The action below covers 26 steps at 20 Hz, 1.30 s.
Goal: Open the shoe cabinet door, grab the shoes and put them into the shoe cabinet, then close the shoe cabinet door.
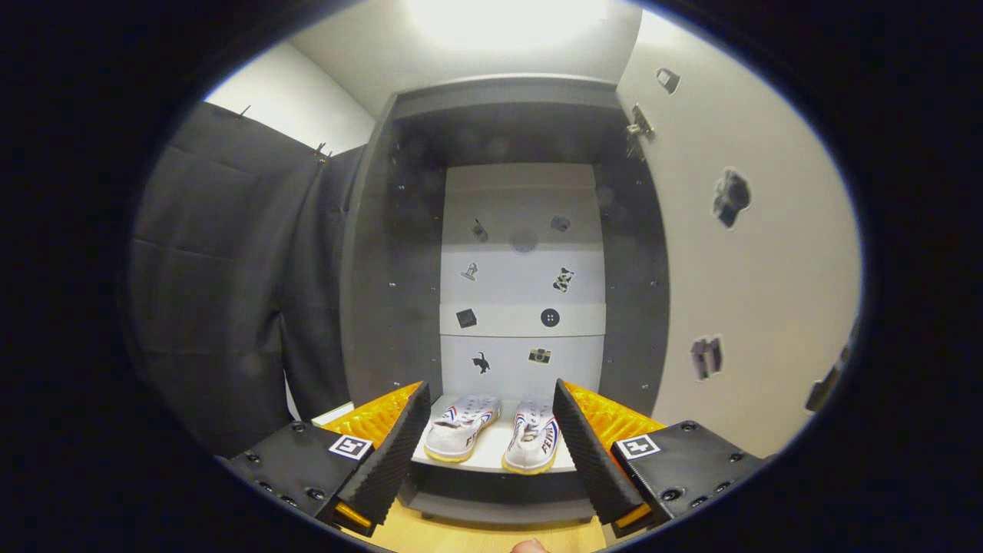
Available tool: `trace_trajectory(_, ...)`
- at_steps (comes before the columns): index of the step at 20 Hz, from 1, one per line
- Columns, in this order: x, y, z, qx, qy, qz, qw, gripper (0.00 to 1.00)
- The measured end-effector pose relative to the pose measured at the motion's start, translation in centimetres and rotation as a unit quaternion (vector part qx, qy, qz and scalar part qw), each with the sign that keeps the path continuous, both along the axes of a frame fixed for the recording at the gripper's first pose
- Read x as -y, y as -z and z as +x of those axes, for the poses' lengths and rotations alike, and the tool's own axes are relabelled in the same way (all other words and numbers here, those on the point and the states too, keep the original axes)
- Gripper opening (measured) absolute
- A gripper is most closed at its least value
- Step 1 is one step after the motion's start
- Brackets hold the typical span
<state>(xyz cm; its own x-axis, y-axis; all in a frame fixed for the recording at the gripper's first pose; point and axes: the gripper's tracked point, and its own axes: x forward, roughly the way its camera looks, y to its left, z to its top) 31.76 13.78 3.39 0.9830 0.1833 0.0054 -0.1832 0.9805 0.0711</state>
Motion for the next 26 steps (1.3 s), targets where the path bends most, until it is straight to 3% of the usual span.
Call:
trace_trajectory(7, 3.9, -1.4, -13.2, -0.006, -0.008, -0.008, 1.000, 0.99)
trace_trajectory(13, 8.5, -2.7, -21.0, -0.004, -0.020, -0.008, 1.000, 0.99)
trace_trajectory(20, 15.7, -3.3, -24.9, -0.009, -0.008, 0.004, 1.000, 0.99)
trace_trajectory(26, 21.3, -2.6, -24.4, -0.025, 0.021, 0.022, 0.999, 0.99)
